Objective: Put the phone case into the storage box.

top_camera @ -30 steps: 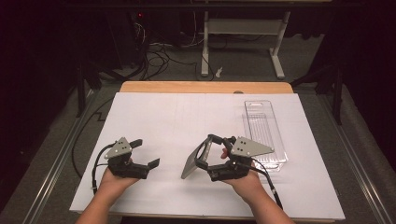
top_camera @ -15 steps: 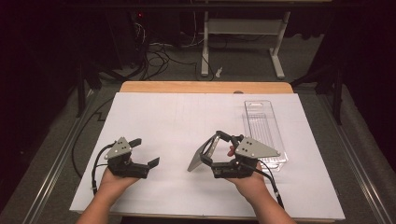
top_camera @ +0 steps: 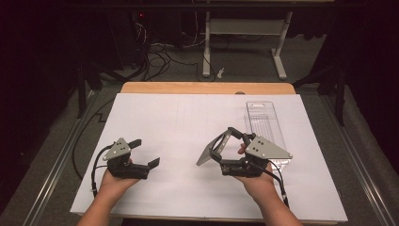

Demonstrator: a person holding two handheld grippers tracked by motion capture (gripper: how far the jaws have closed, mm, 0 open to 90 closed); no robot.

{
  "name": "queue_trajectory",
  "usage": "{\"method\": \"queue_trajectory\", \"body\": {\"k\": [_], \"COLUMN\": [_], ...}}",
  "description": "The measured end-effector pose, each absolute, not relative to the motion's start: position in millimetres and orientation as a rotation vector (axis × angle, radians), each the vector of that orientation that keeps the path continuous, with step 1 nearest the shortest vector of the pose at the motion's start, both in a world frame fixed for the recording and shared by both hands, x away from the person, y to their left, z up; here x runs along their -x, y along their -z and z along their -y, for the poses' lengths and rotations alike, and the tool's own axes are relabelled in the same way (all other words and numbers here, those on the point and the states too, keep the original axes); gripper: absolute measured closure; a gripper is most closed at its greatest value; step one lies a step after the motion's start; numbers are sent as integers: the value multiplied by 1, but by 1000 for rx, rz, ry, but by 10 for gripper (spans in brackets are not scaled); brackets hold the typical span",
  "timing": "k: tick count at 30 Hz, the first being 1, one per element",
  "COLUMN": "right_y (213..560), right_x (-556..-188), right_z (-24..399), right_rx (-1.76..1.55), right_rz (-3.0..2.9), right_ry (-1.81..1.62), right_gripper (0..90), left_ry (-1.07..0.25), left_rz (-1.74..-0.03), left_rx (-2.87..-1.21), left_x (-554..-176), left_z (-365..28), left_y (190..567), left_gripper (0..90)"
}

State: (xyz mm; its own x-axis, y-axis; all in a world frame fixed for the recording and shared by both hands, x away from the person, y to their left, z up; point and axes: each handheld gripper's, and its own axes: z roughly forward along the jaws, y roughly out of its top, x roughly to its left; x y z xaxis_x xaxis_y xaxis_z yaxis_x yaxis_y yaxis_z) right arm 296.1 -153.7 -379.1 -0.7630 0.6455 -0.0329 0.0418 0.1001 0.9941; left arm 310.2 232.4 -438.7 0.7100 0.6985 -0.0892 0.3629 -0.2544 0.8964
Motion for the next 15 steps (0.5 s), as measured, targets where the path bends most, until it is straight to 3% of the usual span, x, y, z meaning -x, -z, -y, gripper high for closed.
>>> {"method": "queue_trajectory", "body": {"k": [15], "right_y": [374], "right_x": [-299], "right_z": [169], "right_rx": [-714], "right_rz": [-1857], "right_ry": [-1654], "right_gripper": [139], "left_ry": [-413], "left_rz": [-820], "left_rx": [-1896], "left_x": [-311], "left_z": [-230], "left_y": [440], "left_gripper": [7]}}
